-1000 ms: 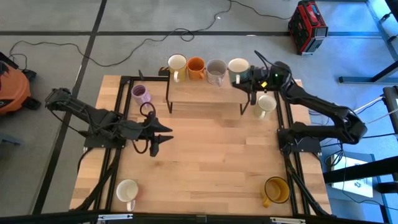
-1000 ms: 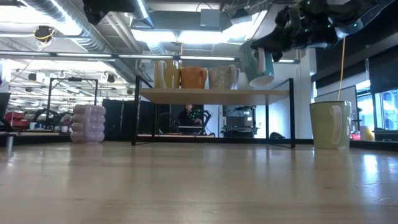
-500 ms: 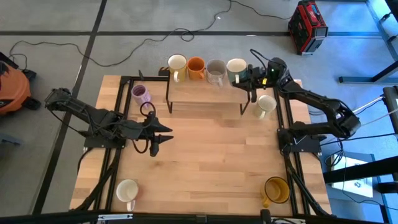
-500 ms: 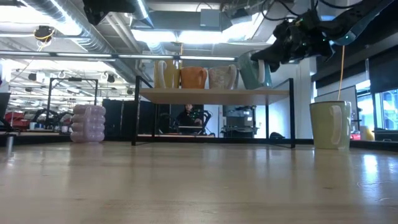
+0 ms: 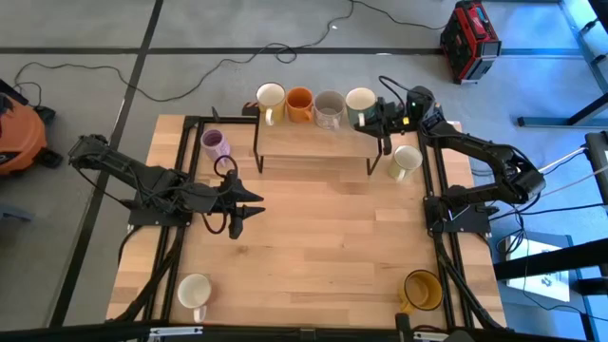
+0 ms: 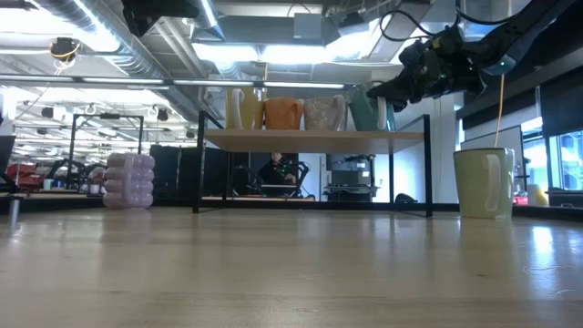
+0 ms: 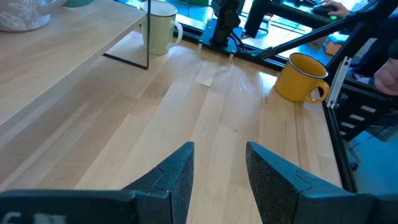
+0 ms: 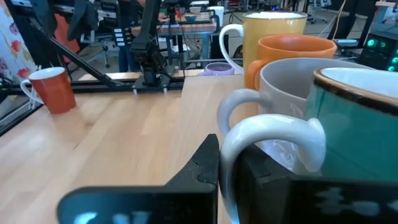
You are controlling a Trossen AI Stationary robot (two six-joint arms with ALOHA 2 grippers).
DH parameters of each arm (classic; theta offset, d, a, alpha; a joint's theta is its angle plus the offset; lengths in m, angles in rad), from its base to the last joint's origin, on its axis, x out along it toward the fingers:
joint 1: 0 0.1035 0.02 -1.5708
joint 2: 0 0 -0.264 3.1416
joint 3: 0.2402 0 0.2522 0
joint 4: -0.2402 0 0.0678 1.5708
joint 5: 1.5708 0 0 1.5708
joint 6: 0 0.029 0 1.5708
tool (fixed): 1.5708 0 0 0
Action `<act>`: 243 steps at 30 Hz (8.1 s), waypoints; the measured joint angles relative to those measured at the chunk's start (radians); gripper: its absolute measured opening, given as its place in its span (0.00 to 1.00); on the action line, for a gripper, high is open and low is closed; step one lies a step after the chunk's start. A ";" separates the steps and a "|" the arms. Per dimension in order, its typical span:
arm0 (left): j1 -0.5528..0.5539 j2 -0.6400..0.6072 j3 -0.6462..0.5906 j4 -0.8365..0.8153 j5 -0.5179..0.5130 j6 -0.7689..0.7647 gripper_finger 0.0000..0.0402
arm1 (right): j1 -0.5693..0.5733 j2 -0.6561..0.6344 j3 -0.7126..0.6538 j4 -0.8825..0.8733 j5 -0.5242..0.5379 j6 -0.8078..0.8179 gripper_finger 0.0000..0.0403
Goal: Place coffee mugs
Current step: Put the blue mug on the shelf, then put the yellow mug on the shelf
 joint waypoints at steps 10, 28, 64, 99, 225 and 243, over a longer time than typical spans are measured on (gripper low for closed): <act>0.000 0.000 0.000 0.000 -0.038 0.001 0.35 | 0.000 0.000 0.000 -0.008 0.016 -0.011 0.01; 0.000 0.000 0.000 0.004 -0.054 0.000 0.35 | 0.000 0.001 0.000 -0.035 0.071 -0.009 0.10; 0.000 0.000 0.000 0.014 -0.054 0.001 0.35 | 0.002 -0.066 0.157 -0.546 0.294 -0.100 0.46; 0.000 0.000 0.000 0.012 0.101 0.067 0.35 | 1.129 -0.183 0.353 -0.782 1.159 0.819 0.46; 0.000 0.021 0.000 -0.024 0.150 0.218 0.35 | 1.359 0.299 0.332 -1.114 1.056 1.451 0.08; 0.000 0.021 0.000 -0.055 0.148 0.218 0.35 | 1.346 0.285 0.352 -1.144 1.055 1.458 0.45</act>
